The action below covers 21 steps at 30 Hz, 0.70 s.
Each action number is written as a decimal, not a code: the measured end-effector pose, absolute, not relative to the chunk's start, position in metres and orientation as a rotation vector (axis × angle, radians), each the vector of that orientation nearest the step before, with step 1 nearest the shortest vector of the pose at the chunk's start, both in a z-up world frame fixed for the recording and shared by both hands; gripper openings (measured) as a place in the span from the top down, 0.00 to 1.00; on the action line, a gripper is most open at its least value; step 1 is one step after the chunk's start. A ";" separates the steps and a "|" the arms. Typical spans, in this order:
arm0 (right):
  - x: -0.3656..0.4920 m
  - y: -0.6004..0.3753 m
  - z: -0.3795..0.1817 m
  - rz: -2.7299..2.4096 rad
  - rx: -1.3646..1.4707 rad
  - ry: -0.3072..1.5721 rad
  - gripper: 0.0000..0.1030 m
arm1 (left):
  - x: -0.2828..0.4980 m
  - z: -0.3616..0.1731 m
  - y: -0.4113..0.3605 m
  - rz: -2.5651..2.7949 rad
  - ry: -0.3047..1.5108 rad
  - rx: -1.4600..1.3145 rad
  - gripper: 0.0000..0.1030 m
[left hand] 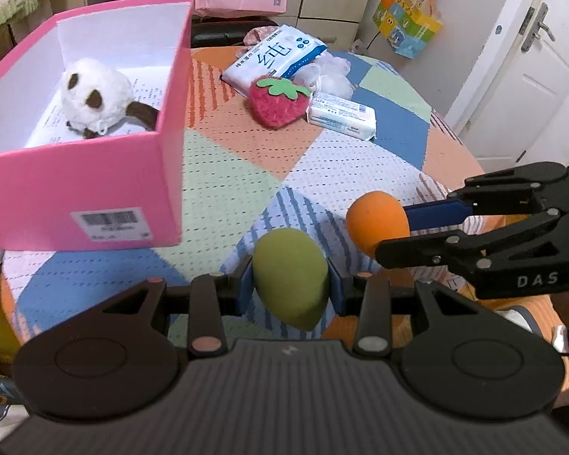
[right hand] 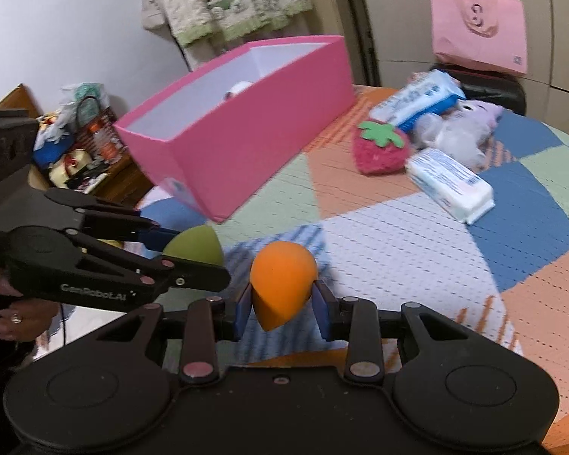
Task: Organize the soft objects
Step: 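Carry the green sponge with the left gripper while the right carries the orange sponge to the box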
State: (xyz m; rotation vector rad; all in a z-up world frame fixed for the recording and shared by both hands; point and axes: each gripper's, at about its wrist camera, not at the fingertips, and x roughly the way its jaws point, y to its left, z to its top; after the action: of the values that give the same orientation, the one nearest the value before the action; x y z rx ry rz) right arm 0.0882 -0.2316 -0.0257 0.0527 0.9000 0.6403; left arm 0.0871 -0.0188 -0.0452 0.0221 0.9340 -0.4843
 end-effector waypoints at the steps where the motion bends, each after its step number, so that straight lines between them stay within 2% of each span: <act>1: 0.086 -0.229 -0.022 0.654 0.056 0.899 0.62 | 0.084 -0.042 -0.016 -0.484 0.932 0.027 0.63; 12: 0.078 -0.198 0.015 0.795 0.045 0.873 0.62 | 0.057 0.006 0.030 -0.435 0.874 0.060 0.63; 21: 0.102 -0.170 0.038 0.859 0.000 0.809 0.62 | 0.053 0.021 0.050 -0.400 0.811 0.065 0.62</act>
State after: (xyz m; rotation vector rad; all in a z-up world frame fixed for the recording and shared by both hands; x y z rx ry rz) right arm 0.1019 -0.1697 0.0382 0.0001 0.8092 0.8592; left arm 0.0534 0.0495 0.0210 0.0653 0.8112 -0.4001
